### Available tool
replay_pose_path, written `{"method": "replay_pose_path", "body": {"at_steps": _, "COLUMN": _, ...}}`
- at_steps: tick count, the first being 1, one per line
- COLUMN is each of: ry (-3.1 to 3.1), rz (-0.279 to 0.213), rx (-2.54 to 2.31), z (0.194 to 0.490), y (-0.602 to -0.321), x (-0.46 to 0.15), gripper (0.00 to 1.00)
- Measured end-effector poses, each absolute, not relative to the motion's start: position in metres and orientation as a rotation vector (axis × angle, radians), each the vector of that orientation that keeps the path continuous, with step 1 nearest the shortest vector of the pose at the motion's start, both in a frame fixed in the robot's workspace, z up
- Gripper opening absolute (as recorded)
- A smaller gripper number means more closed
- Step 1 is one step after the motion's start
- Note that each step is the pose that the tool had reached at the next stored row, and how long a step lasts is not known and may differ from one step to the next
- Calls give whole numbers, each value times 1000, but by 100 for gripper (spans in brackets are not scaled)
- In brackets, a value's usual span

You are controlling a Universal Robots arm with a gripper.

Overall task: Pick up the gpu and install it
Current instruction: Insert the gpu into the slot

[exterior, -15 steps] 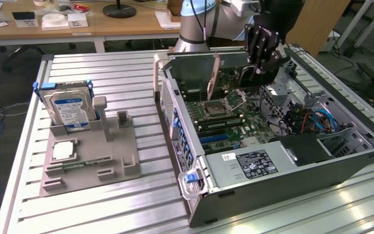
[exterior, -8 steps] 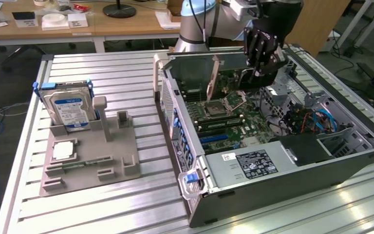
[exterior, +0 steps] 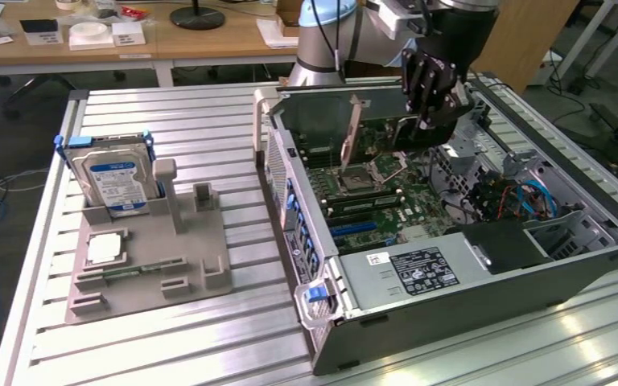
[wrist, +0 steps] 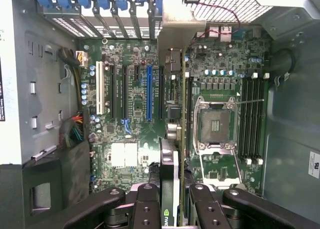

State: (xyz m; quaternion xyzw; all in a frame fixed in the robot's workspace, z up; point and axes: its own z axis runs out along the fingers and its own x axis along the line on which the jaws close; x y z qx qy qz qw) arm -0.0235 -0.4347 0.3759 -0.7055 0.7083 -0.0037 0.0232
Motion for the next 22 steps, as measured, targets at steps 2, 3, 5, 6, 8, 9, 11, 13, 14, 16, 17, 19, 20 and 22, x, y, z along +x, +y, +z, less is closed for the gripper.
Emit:
{"method": "replay_pose_path", "body": {"at_steps": 2, "ry": 2193, "rz": -11, "rx": -2184, "z": 374, "y": -435, "x": -23, "gripper": 27}}
{"method": "replay_pose_path", "body": {"at_steps": 3, "ry": 2193, "rz": -11, "rx": -2184, "z": 374, "y": -435, "x": -23, "gripper": 27}}
{"method": "replay_pose_path", "body": {"at_steps": 5, "ry": 2193, "rz": -11, "rx": -2184, "z": 372, "y": -435, "x": -23, "gripper": 27}}
{"method": "replay_pose_path", "body": {"at_steps": 6, "ry": 2193, "rz": -11, "rx": -2184, "z": 372, "y": -435, "x": -23, "gripper": 27}}
{"method": "replay_pose_path", "body": {"at_steps": 8, "ry": 2193, "rz": -11, "rx": -2184, "z": 370, "y": -435, "x": -23, "gripper": 27}}
{"method": "replay_pose_path", "body": {"at_steps": 9, "ry": 2193, "rz": -11, "rx": -2184, "z": 370, "y": -435, "x": -23, "gripper": 27}}
{"method": "replay_pose_path", "body": {"at_steps": 11, "ry": 2193, "rz": -11, "rx": -2184, "z": 368, "y": -435, "x": -23, "gripper": 27}}
{"method": "replay_pose_path", "body": {"at_steps": 13, "ry": 2193, "rz": -11, "rx": -2184, "z": 367, "y": -435, "x": -23, "gripper": 27}}
{"method": "replay_pose_path", "body": {"at_steps": 14, "ry": 2193, "rz": -11, "rx": -2184, "z": 366, "y": -435, "x": -23, "gripper": 27}}
{"method": "replay_pose_path", "body": {"at_steps": 16, "ry": 2193, "rz": -11, "rx": -2184, "z": 365, "y": -435, "x": -23, "gripper": 27}}
{"method": "replay_pose_path", "body": {"at_steps": 17, "ry": 2193, "rz": -11, "rx": -2184, "z": 364, "y": -435, "x": -23, "gripper": 27}}
{"method": "replay_pose_path", "body": {"at_steps": 19, "ry": 2193, "rz": -11, "rx": -2184, "z": 363, "y": -435, "x": -23, "gripper": 27}}
{"method": "replay_pose_path", "body": {"at_steps": 20, "ry": 2193, "rz": -11, "rx": -2184, "z": 363, "y": -435, "x": -23, "gripper": 27}}
{"method": "replay_pose_path", "body": {"at_steps": 22, "ry": 2193, "rz": -11, "rx": -2184, "z": 361, "y": -435, "x": -23, "gripper": 27}}
